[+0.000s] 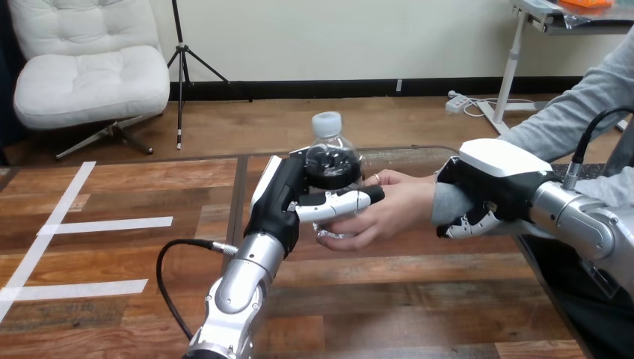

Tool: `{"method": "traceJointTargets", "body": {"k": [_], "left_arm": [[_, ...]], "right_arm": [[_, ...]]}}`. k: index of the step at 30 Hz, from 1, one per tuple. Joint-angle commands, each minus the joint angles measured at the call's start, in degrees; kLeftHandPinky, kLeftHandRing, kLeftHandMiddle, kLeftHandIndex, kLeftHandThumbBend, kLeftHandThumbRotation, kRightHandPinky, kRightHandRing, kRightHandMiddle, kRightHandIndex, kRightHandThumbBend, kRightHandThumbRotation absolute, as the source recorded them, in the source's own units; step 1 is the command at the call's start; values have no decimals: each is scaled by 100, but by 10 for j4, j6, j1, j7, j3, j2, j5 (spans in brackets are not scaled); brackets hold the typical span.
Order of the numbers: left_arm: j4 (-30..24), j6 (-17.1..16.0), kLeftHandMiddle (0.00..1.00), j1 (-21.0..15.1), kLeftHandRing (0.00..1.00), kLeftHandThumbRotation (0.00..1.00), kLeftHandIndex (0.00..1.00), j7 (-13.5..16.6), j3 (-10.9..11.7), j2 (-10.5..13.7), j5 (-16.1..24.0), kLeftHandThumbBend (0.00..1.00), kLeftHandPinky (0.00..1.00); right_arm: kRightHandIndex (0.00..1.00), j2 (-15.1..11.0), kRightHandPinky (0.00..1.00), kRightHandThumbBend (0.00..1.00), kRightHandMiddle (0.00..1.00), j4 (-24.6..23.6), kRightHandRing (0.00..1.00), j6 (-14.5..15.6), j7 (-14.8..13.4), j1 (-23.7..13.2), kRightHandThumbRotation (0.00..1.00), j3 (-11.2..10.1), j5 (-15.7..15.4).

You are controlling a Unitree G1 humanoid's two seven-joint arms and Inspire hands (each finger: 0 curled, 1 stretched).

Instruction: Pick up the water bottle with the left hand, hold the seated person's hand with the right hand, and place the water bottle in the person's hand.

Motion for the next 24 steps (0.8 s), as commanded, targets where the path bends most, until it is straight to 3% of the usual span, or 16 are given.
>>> {"method": "traceJointTargets", "body": {"k": [1,8,24], "left_arm": [[2,-3,75,-54,71,38,77,-8,6,-2,-10,89,63],[2,-4,80,-54,78,50,85,-6,9,1,-10,92,72],[6,-1,87,-53,85,66,91,-29,21,2,-31,99,78]], "right_arm": [[34,13,24,47,34,-29,28,-14,-11,-29,0,-28,26],[34,13,25,47,34,-29,29,-10,-7,-28,0,-29,27],[34,10,24,47,34,-31,28,-11,-7,-28,0,-27,23]]}}
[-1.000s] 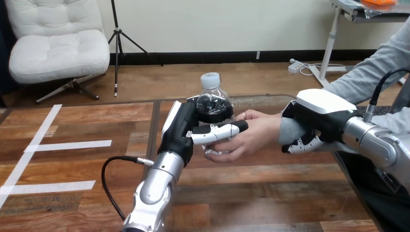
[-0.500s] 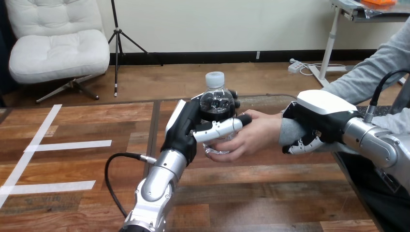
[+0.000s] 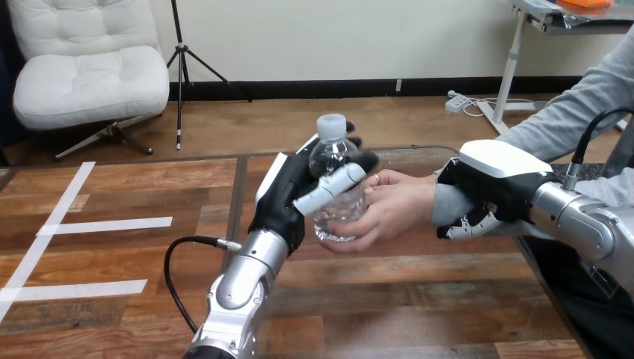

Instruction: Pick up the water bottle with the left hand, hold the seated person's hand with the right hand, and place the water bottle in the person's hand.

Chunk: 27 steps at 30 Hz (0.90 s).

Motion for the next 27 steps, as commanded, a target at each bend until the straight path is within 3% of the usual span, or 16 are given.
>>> {"method": "traceJointTargets", "body": {"k": [1,13,21,27], "left_arm": [[0,-5,87,-43,86,67,92,0,6,5,-5,99,79],[-2,-6,94,-40,94,86,97,16,-11,19,27,100,95],[-4,-5,96,-38,96,93,98,17,-8,20,31,100,99],[-8,-6,96,-36,97,95,98,13,-7,20,29,100,100]], "right_arm": [[34,10,24,47,34,-31,28,-13,-11,-28,0,-27,24],[34,12,23,47,34,-29,28,-11,-5,-28,0,-30,28],[34,12,22,47,32,-22,26,-23,-14,-27,0,-30,28],[34,13,22,46,33,-24,27,-13,-6,-28,0,-30,28]]}}
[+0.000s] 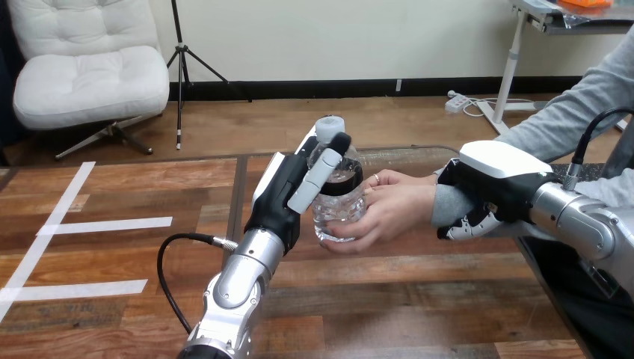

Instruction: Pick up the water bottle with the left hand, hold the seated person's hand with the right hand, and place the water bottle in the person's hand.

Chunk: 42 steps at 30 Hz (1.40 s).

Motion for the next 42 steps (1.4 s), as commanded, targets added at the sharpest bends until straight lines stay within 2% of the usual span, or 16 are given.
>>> {"method": "traceJointTargets", "body": {"k": [1,9,18,30,34,39,42], "left_arm": [[-11,-4,96,-34,97,96,99,-1,-2,9,0,100,100],[-26,2,97,-27,97,99,99,-4,2,9,-7,100,100],[-60,2,98,-9,97,100,99,-27,13,14,-30,100,99],[-123,20,96,21,94,100,98,-34,23,37,-47,100,91],[-148,32,96,35,95,100,98,-45,31,47,-65,100,91],[-176,41,95,50,95,100,97,-47,38,59,-73,100,92],[-184,35,95,59,95,100,97,-54,44,68,-81,100,92]], "right_arm": [[34,13,22,46,33,-24,27,-14,-10,-28,0,-29,28],[33,14,22,46,32,-24,26,-15,-10,-28,0,-29,29],[33,16,22,46,32,-27,26,-8,-2,-26,0,-33,34],[34,16,23,47,33,-33,27,-4,3,-23,0,-36,36],[34,16,22,48,33,-35,27,0,5,-21,0,-38,40],[34,16,22,48,33,-36,26,3,7,-21,0,-37,41],[34,16,22,49,33,-35,26,2,5,-21,0,-37,42]]}}
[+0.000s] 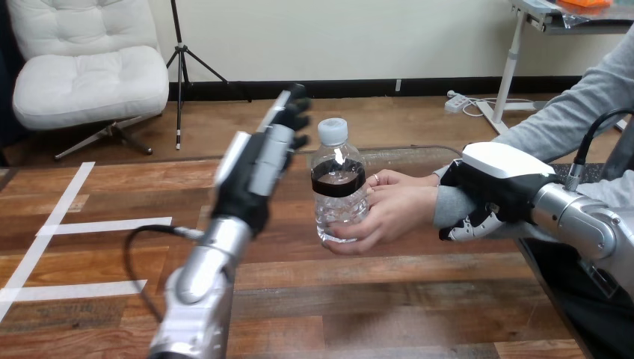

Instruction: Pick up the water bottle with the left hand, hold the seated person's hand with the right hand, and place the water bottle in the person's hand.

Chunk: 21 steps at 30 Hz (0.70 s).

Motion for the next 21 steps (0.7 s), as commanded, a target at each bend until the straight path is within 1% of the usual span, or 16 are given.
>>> {"method": "traceJointTargets", "body": {"k": [1,5,12,14,17,21], "left_arm": [[-50,1,95,14,95,100,97,-3,23,33,-15,100,92],[-69,7,94,26,94,100,96,2,31,42,-19,100,91],[-97,17,93,52,93,100,95,-3,49,59,-37,100,91],[-104,21,93,57,93,100,96,-4,51,62,-42,100,93],[-116,23,94,68,94,100,96,-4,59,64,-50,100,94],[-127,22,94,82,94,100,96,-6,65,71,-55,100,95]], "right_arm": [[34,15,22,49,33,-34,26,-9,-8,-23,0,-32,31],[34,15,22,48,33,-34,26,-8,-6,-23,0,-32,32],[35,12,22,49,33,-30,27,-12,-9,-26,0,-29,29],[36,11,24,49,35,-31,29,-11,-9,-26,0,-27,26],[37,10,25,49,36,-37,30,-9,-4,-25,0,-30,31],[39,11,26,51,37,-28,31,-11,-5,-27,1,-30,33]]}}
